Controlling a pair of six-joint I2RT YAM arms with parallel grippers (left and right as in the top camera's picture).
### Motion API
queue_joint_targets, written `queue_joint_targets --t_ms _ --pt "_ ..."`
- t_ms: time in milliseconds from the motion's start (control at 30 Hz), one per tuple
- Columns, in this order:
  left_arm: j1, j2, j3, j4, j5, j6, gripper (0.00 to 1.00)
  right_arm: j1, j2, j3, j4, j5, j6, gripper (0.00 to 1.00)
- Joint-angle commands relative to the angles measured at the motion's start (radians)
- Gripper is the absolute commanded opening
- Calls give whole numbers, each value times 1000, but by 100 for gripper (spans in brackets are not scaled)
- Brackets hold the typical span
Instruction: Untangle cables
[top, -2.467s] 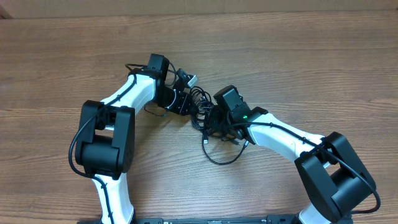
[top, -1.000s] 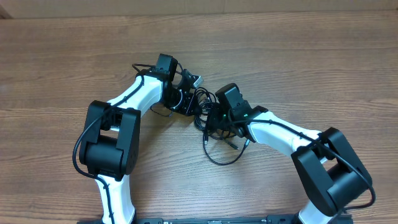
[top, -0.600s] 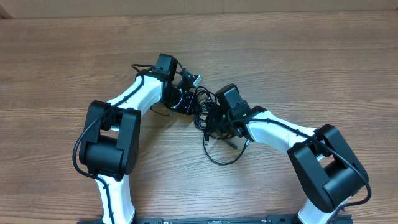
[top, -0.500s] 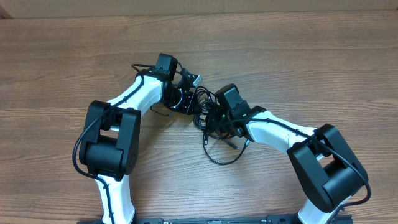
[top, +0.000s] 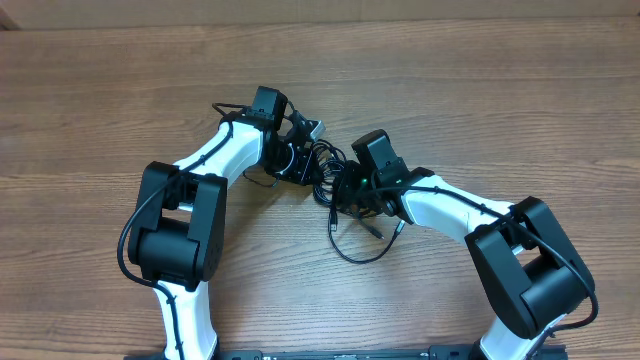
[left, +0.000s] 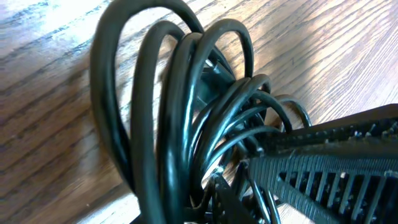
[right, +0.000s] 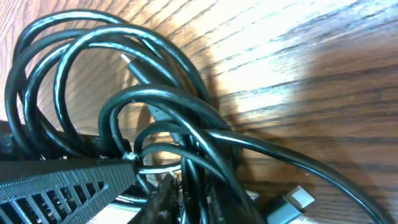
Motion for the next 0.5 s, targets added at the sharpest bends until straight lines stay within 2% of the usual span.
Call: queue_joint_targets --t_ms 0,167,333,467 --pt "-7 17 -6 -3 -27 -5 19 -11 17 -5 4 39 3 13" --pt "-7 17 -6 5 -27 -5 20 -11 17 -5 3 32 2 4" --pt "-7 17 -6 20 -28 -8 29 -11 16 -5 3 -29 0 4" --pt "-7 17 -6 28 -32 -14 30 -17 0 -3 -12 -102 -18 4"
